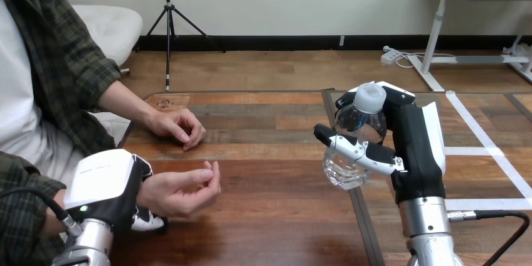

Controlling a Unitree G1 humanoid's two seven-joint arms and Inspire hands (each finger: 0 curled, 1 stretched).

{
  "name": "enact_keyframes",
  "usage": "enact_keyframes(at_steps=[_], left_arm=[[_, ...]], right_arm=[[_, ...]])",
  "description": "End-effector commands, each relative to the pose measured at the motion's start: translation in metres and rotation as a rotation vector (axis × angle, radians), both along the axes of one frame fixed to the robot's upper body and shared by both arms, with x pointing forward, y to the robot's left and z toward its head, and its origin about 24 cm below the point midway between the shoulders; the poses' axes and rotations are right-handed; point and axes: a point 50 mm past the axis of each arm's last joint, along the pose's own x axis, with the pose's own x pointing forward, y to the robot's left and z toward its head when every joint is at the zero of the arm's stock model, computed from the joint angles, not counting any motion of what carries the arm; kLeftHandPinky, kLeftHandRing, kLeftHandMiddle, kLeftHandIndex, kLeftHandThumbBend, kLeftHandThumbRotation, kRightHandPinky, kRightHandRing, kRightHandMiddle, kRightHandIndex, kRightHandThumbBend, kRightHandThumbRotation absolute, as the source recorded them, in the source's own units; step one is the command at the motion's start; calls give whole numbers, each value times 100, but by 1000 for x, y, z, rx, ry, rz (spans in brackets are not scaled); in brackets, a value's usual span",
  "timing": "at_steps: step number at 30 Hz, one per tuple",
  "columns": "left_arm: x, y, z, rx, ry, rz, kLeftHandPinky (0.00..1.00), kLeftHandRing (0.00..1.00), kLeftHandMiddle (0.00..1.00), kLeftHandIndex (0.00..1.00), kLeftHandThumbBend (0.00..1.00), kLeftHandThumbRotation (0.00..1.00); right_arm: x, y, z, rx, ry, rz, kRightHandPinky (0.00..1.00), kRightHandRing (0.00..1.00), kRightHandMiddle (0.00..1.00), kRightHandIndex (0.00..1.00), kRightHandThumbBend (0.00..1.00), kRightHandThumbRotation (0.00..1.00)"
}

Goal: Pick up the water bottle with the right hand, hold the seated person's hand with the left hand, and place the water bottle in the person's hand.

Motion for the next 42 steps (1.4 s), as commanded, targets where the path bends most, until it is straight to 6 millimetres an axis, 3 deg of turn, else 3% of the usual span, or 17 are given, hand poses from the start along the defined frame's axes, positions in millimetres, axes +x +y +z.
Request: enact_keyframes(at_steps=[1, 42], left_arm=[[2, -17, -1, -92, -32, -42, 16, 21, 29, 29, 72, 0], [-5, -51, 26, -170, -195, -139, 14, 18, 24, 24, 75, 0]], right_arm=[[16, 2, 33, 11, -143, 6, 36, 39, 43, 43, 72, 0], [21, 17, 50, 62, -211, 106, 40, 41, 43, 43, 65, 0]])
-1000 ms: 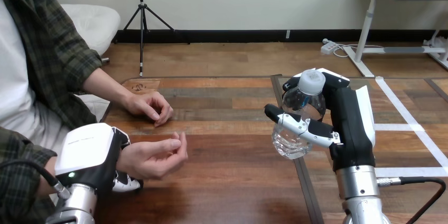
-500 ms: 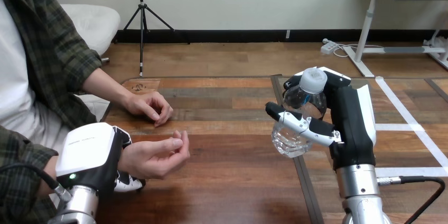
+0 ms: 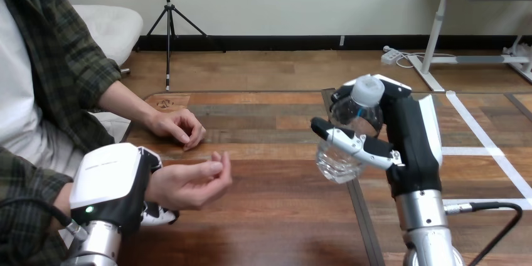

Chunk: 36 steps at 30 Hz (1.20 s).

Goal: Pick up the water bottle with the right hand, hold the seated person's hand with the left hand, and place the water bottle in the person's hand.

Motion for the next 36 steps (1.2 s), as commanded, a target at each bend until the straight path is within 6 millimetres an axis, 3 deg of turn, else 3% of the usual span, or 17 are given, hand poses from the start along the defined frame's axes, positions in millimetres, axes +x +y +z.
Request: enact_keyframes(at_steps=[1, 11, 36], left_arm=[[3, -34, 16, -112, -92, -114, 14, 18, 24, 23, 75, 0], [1, -41, 22, -118, -123, -146, 13, 17, 22, 22, 76, 0], [-5, -62, 39, -165, -198, -245, 14, 16, 22, 21, 74, 0]], right_arm=[[15, 12, 43, 26, -188, 46, 40, 42, 43, 43, 64, 0], [17, 17, 47, 19, -203, 44, 41, 42, 44, 44, 66, 0], [22, 28, 55, 57, -220, 86, 33, 38, 42, 43, 65, 0]])
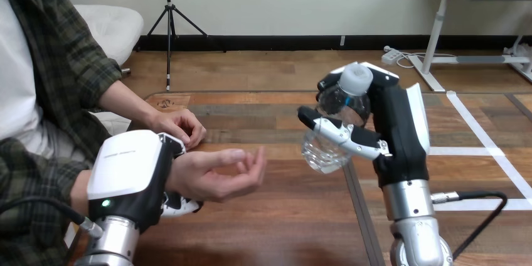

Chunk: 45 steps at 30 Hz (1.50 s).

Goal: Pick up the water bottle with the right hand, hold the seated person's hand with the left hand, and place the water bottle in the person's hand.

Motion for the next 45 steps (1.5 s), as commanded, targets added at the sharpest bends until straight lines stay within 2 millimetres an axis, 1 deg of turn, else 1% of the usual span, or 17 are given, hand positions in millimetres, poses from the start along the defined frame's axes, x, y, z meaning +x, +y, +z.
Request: enact_keyframes(at_steps=[1, 11, 18, 29, 31, 33, 34, 38, 39, 40, 45], left_arm=[[1, -37, 20, -115, -92, -149, 14, 16, 22, 21, 74, 0], [-1, -45, 25, -115, -115, -194, 13, 15, 20, 20, 70, 0], [-2, -48, 26, -114, -126, -216, 12, 14, 19, 19, 69, 0], [-4, -53, 26, -78, -116, -243, 12, 15, 20, 20, 71, 0], [-4, -53, 26, -60, -110, -247, 15, 18, 23, 22, 72, 0], [-4, -53, 26, -18, -89, -243, 15, 19, 24, 23, 72, 0], [-4, -53, 26, -6, -84, -241, 19, 23, 28, 27, 74, 0], [-5, -52, 26, 67, -42, -248, 27, 33, 38, 36, 78, 0], [-5, -52, 26, 76, -36, -248, 31, 37, 42, 40, 80, 0], [-5, -52, 26, 83, -32, -248, 37, 44, 49, 47, 83, 0], [-5, -51, 27, 108, -15, -246, 47, 57, 62, 59, 87, 0]], right_arm=[[15, 12, 45, 34, -182, 47, 33, 37, 42, 43, 65, 0], [17, 10, 44, 33, -180, 48, 31, 36, 41, 43, 66, 0], [18, 9, 44, 37, -180, 54, 33, 37, 42, 43, 66, 0], [18, 7, 43, 37, -179, 56, 35, 38, 42, 44, 66, 0], [18, 7, 43, 35, -181, 56, 35, 38, 43, 44, 66, 0], [18, 6, 43, 29, -180, 54, 35, 38, 43, 44, 66, 0], [18, 6, 42, 27, -180, 53, 35, 38, 43, 44, 66, 0], [18, 6, 42, 21, -181, 47, 34, 38, 43, 44, 66, 0], [18, 6, 42, 21, -181, 46, 34, 38, 43, 44, 67, 0], [18, 6, 41, 20, -180, 46, 34, 38, 43, 44, 67, 0], [19, 5, 41, 20, -180, 48, 34, 38, 43, 44, 67, 0]])
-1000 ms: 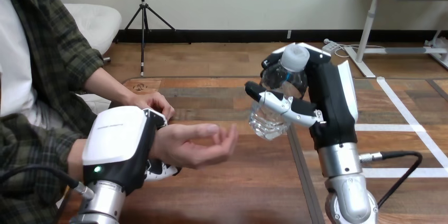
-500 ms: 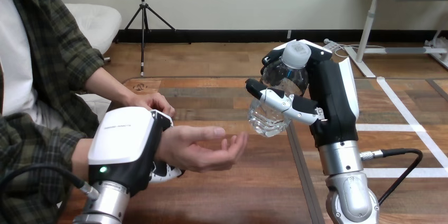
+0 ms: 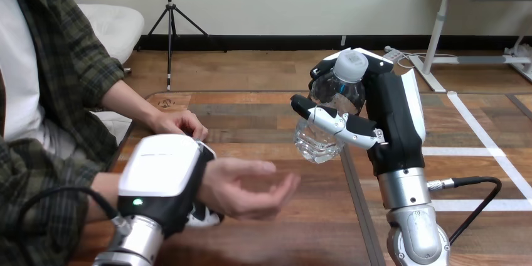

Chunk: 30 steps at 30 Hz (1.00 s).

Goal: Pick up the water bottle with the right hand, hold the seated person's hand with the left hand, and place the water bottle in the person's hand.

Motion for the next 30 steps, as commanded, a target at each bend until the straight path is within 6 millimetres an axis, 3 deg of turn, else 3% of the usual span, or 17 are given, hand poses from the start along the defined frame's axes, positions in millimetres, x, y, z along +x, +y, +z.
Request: enact_keyframes(at_steps=[1, 8, 30], left_arm=[[-1, -27, 20, -34, -68, -116, 49, 59, 63, 61, 88, 0], [0, -25, 20, -36, -61, -106, 55, 65, 68, 65, 88, 0], [1, -26, 18, -93, -78, -99, 48, 56, 59, 57, 81, 0]], right_arm=[[12, 1, 30, 15, -139, 7, 34, 38, 43, 44, 67, 0], [12, 0, 30, 15, -137, 6, 34, 38, 43, 44, 67, 0], [14, -2, 28, 16, -132, 5, 36, 39, 44, 45, 67, 0]])
